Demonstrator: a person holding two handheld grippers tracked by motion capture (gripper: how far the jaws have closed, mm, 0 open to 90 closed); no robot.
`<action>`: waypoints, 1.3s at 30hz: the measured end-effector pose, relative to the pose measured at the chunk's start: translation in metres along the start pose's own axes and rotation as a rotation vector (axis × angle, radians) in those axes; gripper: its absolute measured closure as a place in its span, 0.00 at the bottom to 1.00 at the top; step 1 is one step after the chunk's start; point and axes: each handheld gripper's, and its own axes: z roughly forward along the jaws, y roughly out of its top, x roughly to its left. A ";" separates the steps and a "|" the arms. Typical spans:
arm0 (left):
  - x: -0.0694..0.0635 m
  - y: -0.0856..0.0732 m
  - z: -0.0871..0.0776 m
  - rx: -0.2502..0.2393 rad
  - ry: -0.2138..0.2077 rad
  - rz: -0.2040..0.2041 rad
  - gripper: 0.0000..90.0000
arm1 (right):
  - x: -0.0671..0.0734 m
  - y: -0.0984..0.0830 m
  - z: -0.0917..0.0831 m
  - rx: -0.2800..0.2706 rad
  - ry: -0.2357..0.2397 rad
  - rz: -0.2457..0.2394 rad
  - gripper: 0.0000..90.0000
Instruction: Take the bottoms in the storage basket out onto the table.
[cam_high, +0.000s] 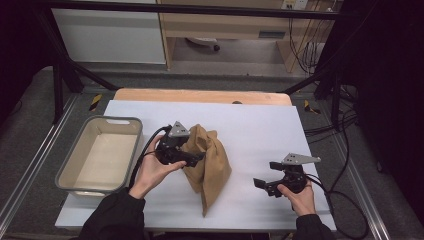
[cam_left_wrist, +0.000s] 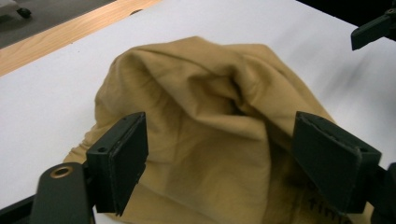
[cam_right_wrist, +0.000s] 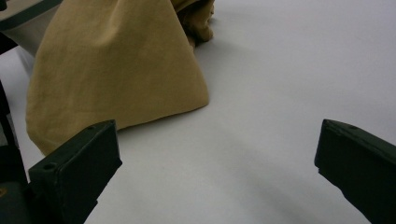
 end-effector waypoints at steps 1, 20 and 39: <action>0.001 -0.001 -0.001 0.001 0.000 0.000 0.20 | 0.000 0.000 0.000 0.000 0.000 0.000 0.01; 0.018 -0.033 -0.019 0.027 0.033 -0.001 0.13 | 0.000 0.000 0.000 0.000 -0.001 -0.001 0.01; 0.031 -0.068 -0.048 0.018 0.043 -0.040 0.09 | 0.000 0.000 0.000 0.001 -0.004 0.002 0.01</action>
